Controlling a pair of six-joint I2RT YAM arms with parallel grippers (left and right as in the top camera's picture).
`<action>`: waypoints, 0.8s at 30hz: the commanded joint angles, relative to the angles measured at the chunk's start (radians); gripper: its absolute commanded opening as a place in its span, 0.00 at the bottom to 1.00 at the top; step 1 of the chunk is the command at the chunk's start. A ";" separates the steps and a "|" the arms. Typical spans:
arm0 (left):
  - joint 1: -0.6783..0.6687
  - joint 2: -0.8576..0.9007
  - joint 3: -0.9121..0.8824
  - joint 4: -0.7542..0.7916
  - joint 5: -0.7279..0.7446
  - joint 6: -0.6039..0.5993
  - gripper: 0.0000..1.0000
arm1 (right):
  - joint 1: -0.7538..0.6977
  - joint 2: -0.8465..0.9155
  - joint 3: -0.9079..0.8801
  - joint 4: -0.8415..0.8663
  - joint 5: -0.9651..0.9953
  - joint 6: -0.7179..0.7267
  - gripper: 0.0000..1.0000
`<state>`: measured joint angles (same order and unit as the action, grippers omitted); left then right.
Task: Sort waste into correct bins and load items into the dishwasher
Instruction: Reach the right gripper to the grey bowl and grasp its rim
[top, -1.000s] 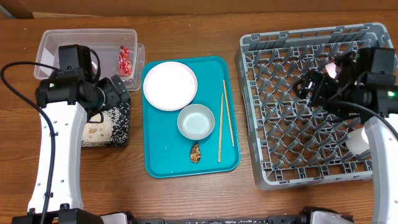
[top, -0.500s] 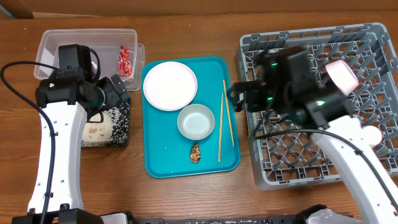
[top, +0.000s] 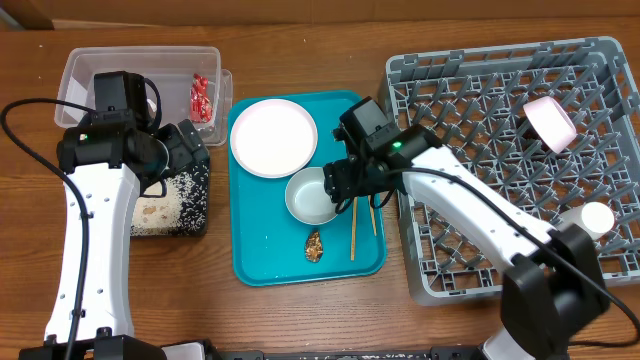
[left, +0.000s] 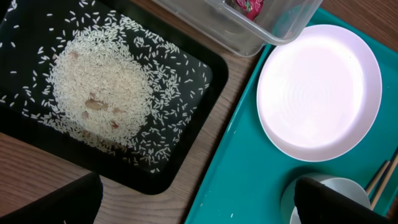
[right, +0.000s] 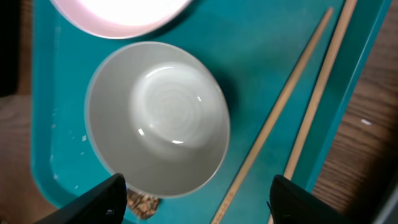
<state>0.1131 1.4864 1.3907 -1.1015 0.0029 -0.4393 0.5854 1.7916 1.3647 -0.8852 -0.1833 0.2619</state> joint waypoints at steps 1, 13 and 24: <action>0.002 -0.018 0.020 0.002 -0.013 -0.010 1.00 | 0.011 0.045 -0.002 0.013 -0.004 0.028 0.68; 0.002 -0.018 0.020 0.002 -0.013 -0.010 1.00 | 0.025 0.163 -0.004 0.037 -0.005 0.032 0.55; 0.002 -0.018 0.020 0.002 -0.013 -0.010 1.00 | 0.025 0.169 -0.004 0.046 0.003 0.032 0.28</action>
<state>0.1131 1.4860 1.3907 -1.1000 0.0029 -0.4393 0.6048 1.9602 1.3647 -0.8440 -0.1829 0.2897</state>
